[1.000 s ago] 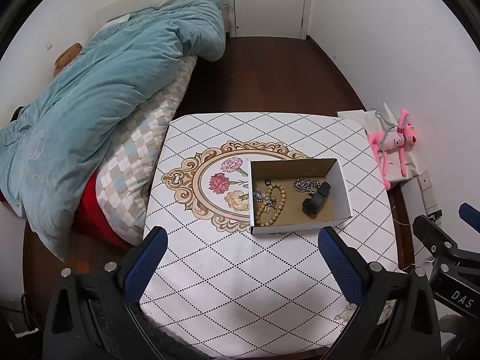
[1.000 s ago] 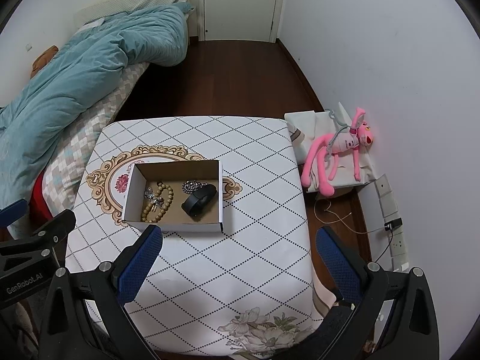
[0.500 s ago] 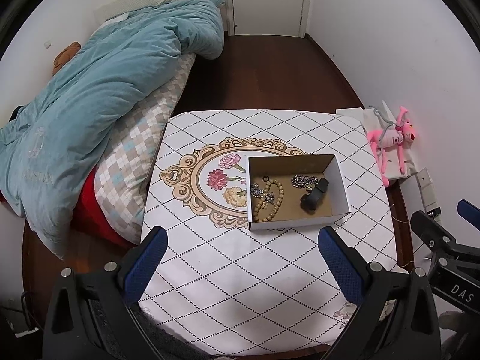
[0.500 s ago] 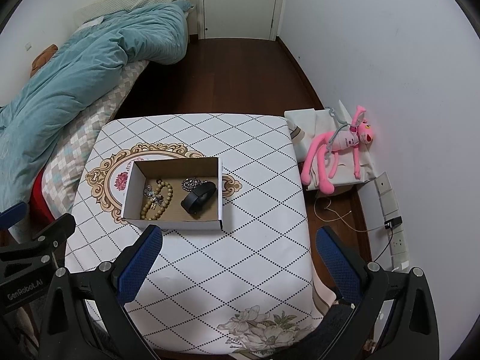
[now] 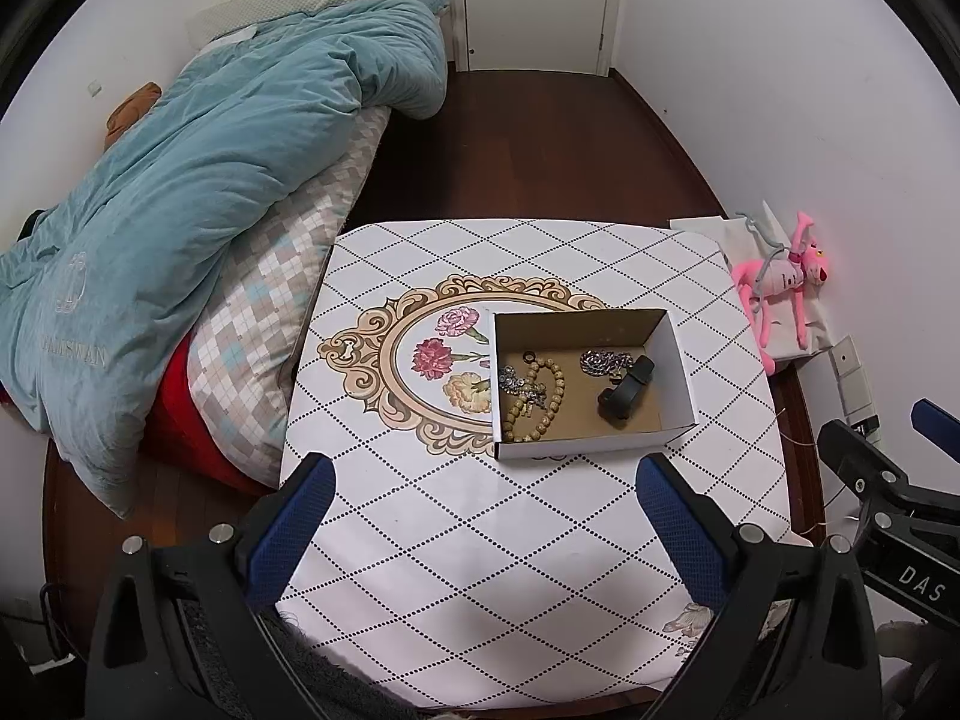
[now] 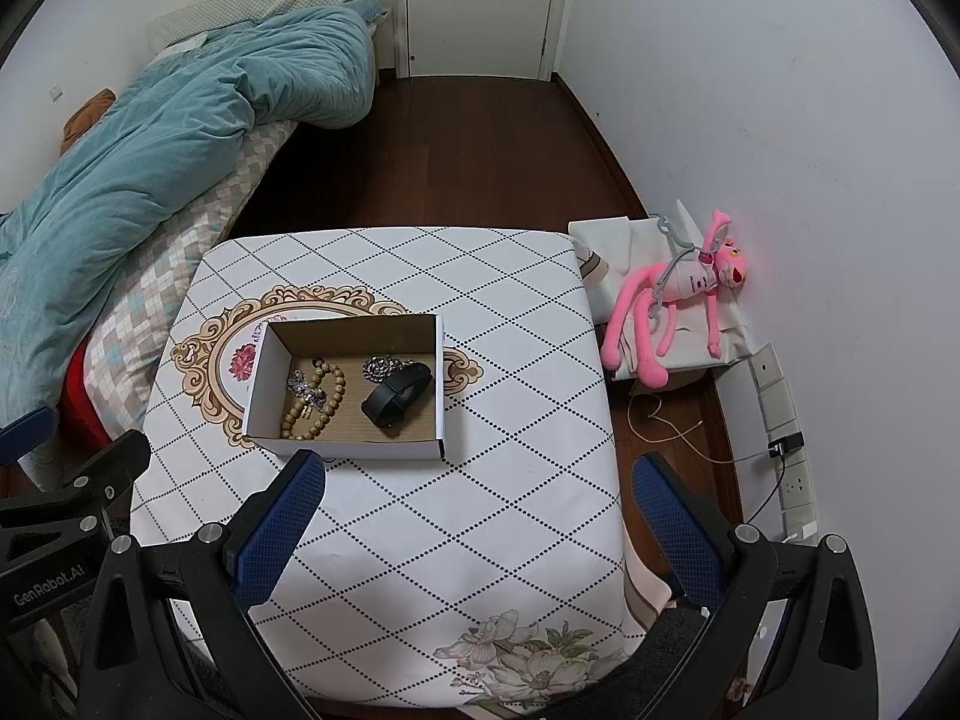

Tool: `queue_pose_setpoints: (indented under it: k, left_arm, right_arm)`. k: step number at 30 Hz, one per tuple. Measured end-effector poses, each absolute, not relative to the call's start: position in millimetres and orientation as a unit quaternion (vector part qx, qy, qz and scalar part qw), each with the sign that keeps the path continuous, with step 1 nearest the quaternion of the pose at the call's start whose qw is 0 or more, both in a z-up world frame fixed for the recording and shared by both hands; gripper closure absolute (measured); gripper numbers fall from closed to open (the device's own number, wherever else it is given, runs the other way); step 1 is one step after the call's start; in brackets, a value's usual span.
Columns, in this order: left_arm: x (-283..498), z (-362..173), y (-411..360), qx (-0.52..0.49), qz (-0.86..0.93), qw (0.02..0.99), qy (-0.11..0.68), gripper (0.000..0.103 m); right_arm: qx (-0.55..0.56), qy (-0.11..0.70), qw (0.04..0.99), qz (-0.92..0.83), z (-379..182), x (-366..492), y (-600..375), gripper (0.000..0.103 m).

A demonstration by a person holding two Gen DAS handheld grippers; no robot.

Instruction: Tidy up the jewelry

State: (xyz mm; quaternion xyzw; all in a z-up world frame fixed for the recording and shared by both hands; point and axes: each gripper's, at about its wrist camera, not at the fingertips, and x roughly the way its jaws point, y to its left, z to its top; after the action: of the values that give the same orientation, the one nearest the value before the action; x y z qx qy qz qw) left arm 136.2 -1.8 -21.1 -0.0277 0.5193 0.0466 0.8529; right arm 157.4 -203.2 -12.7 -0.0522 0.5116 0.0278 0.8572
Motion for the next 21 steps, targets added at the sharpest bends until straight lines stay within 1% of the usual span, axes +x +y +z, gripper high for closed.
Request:
queue_pose_setpoints:
  k: [21]
  left_arm:
    - [134.5,-20.3,-2.3,-0.03,0.046,0.852,0.521,0.0]
  right_arm:
    - [-0.054,0.512,0.857,0.026,-12.8,155.2,-204.6,0.0]
